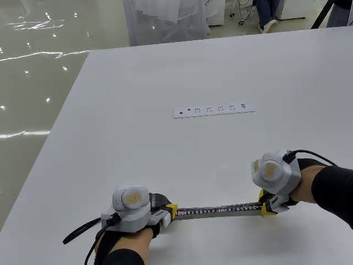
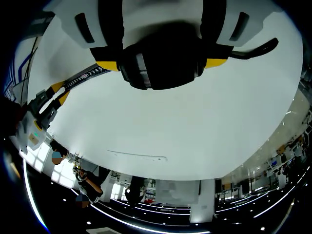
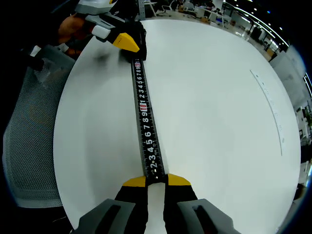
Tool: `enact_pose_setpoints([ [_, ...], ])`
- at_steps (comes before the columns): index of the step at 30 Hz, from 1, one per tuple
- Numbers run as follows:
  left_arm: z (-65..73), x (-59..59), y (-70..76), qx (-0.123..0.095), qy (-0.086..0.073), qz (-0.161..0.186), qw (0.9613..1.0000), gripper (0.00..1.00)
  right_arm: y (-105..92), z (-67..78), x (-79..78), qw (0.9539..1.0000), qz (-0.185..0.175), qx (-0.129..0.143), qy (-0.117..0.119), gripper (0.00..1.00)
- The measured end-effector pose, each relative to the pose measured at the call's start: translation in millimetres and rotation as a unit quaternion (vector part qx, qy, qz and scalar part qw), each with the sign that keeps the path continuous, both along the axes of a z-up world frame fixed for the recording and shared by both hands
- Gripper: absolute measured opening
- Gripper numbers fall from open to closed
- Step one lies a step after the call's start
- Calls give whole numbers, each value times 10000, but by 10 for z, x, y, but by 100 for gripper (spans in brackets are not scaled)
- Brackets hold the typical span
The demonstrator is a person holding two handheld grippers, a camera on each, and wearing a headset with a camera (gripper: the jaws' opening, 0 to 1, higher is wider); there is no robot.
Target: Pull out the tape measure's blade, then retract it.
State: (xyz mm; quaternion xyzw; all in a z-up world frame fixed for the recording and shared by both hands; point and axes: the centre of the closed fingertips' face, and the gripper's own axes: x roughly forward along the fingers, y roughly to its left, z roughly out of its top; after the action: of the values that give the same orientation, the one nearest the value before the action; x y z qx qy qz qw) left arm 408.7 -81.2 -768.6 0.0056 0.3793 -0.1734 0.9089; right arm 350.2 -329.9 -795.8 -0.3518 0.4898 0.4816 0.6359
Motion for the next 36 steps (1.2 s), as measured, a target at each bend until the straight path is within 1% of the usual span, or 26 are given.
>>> enact_pose_setpoints([
  [12,3,-8,2,-8,2,10,10000,59,39,5,10,10000,-25,41,3,6],
  [17,4,-4,1,-10,8,7,10000,59,51,10,11,9999,-86,78,-11,6],
  [23,1,-3,0,-7,10,5,10000,59,73,11,11,10000,-55,25,-14,6],
  [28,-1,-5,0,4,-2,10,10000,59,85,8,13,9999,-91,51,-24,6],
  [36,-1,-10,2,11,22,4,10000,59,107,10,18,9999,-105,43,-11,6],
])
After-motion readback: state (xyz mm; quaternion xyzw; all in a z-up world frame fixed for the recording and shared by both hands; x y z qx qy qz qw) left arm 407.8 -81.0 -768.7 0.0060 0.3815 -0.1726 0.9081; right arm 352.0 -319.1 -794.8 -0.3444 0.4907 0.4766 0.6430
